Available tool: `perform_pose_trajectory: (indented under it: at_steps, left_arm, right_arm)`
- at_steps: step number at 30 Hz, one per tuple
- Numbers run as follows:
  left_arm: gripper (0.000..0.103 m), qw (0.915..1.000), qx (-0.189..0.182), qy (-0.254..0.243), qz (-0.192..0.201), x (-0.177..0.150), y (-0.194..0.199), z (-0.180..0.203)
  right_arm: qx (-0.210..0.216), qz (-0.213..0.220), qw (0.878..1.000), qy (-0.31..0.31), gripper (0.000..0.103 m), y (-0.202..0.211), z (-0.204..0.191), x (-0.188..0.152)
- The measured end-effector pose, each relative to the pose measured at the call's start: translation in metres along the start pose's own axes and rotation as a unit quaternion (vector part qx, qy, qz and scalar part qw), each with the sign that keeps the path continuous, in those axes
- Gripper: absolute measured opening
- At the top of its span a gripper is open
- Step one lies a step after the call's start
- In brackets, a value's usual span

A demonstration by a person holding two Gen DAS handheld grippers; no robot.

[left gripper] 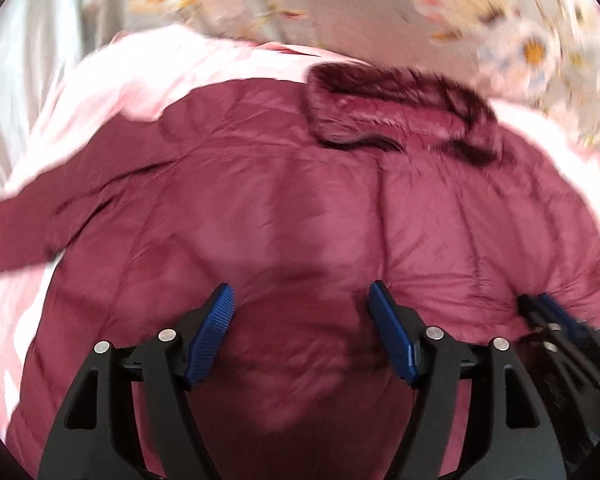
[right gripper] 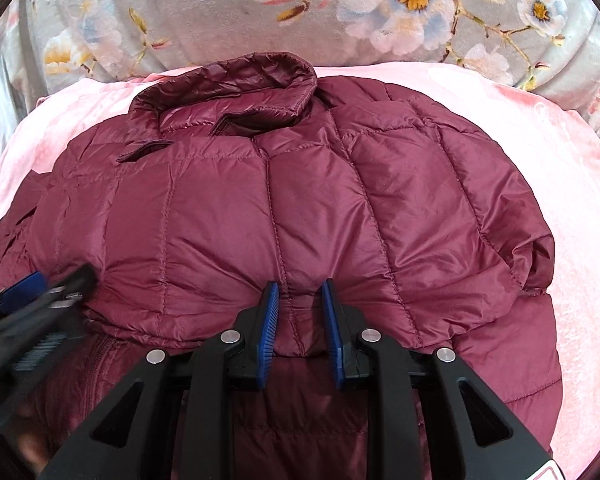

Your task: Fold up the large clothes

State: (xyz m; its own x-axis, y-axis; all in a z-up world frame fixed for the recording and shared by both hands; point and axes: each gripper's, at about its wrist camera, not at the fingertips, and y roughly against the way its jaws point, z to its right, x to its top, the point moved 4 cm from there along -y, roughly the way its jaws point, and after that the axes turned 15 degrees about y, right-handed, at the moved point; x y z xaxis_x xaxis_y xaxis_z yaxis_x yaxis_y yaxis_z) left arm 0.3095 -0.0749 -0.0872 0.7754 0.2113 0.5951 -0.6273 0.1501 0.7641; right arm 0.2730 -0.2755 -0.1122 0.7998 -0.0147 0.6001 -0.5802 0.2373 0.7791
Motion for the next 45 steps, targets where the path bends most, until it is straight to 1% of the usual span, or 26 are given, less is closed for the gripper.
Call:
perform_pose_trajectory:
  at_steps: [1,3,4,6,8,11,12,14,17,18,19,21,22,23,24,25,27,28,29,30,33,36,38,40,41,45]
  left_arm:
    - [0.074,0.9997,-0.017,0.02,-0.004,0.003,0.011,-0.012]
    - [0.092,0.9971,-0.041,0.064,0.004,0.015,0.038,-0.048]
    - [0.092,0.9956,-0.039,0.084,0.017,0.022,0.049,-0.068]
    - [0.093,0.9907,-0.019,0.128,0.044,0.038,0.067,-0.12]
    - [0.093,0.9848,0.009,0.166,0.051,0.051,0.074,-0.17]
    - [0.093,0.9687,0.067,0.231,0.059,0.067,0.077,-0.258]
    - [0.093,0.9593,0.09,0.261,0.06,0.072,0.078,-0.294]
    - [0.093,0.9418,0.113,0.31,0.065,0.079,0.079,-0.345]
    - [0.093,0.9038,0.137,0.4,0.065,0.084,0.076,-0.422]
    - [0.093,0.8886,0.128,0.435,0.07,0.083,0.074,-0.444]
    - [0.092,0.8786,0.115,0.458,0.069,0.083,0.07,-0.458]
    - [0.091,0.867,0.098,0.484,0.068,0.086,0.064,-0.472]
    - [0.091,0.8643,0.098,0.487,0.076,0.089,0.063,-0.474]
    - [0.085,0.8655,0.096,0.484,0.088,0.094,0.063,-0.471]
    - [0.071,0.8694,0.087,0.477,0.093,0.099,0.061,-0.469]
    - [0.061,0.8744,0.078,0.47,0.091,0.103,0.058,-0.467]
    - [0.031,0.8844,0.059,0.457,0.074,0.115,0.05,-0.457]
    - [0.021,0.8894,0.06,0.448,0.07,0.12,0.048,-0.452]
    - [0.003,0.8965,0.063,0.433,0.069,0.127,0.046,-0.443]
    - [0.003,0.906,0.072,0.411,0.073,0.135,0.048,-0.43]
    - [0.001,0.9249,0.065,0.357,0.114,0.156,0.071,-0.391]
    - [0.001,0.9432,0.035,0.294,0.151,0.177,0.099,-0.328]
    - [0.001,0.9565,0.001,0.238,0.168,0.189,0.117,-0.267]
    - [0.001,0.9653,-0.032,0.193,0.172,0.191,0.127,-0.216]
    - [0.001,0.9706,-0.058,0.16,0.17,0.19,0.132,-0.177]
    - [0.001,0.9794,-0.134,0.077,0.13,0.164,0.128,-0.067]
  right_arm:
    - [-0.003,0.004,1.0,0.0,0.026,0.008,-0.001,-0.002]
    - [0.008,0.019,1.0,-0.008,0.033,0.028,-0.006,-0.006]
    - [0.016,0.023,1.0,-0.007,0.034,0.037,-0.011,-0.009]
    - [0.024,0.022,0.999,0.002,0.034,0.046,-0.025,-0.014]
    - [0.03,0.02,0.999,0.011,0.034,0.052,-0.037,-0.016]
    - [0.047,0.024,0.999,0.014,0.034,0.059,-0.054,-0.023]
    - [0.05,0.025,0.998,0.015,0.035,0.061,-0.058,-0.025]
    - [0.052,0.024,0.998,0.016,0.037,0.063,-0.063,-0.028]
    - [0.057,0.019,0.998,0.007,0.04,0.068,-0.064,-0.037]
    - [0.056,0.018,0.998,0.005,0.041,0.069,-0.064,-0.039]
    - [0.055,0.017,0.998,0.004,0.042,0.07,-0.064,-0.041]
    - [0.052,0.012,0.999,0.001,0.045,0.071,-0.063,-0.046]
    - [0.051,0.008,0.999,0.0,0.045,0.071,-0.063,-0.049]
    - [0.051,0.006,0.999,-0.001,0.046,0.07,-0.063,-0.051]
    - [0.05,0.002,0.999,-0.002,0.046,0.07,-0.063,-0.054]
    - [0.05,0.0,0.999,-0.002,0.046,0.069,-0.063,-0.057]
    - [0.049,-0.001,0.999,-0.001,0.047,0.069,-0.064,-0.061]
    - [0.048,-0.001,0.999,-0.001,0.047,0.07,-0.064,-0.062]
    - [0.047,0.0,0.999,0.0,0.047,0.071,-0.064,-0.062]
    - [0.047,0.002,0.999,0.001,0.047,0.072,-0.065,-0.063]
    - [0.047,0.005,0.999,0.0,0.047,0.074,-0.064,-0.064]
    - [0.05,0.007,0.999,-0.005,0.047,0.074,-0.063,-0.065]
    - [0.051,0.009,0.999,-0.008,0.047,0.074,-0.063,-0.065]
    - [0.055,0.012,0.998,-0.012,0.047,0.077,-0.061,-0.065]
    - [0.056,0.013,0.998,-0.013,0.047,0.078,-0.06,-0.065]
    - [0.051,0.018,0.998,-0.019,0.047,0.084,-0.052,-0.068]
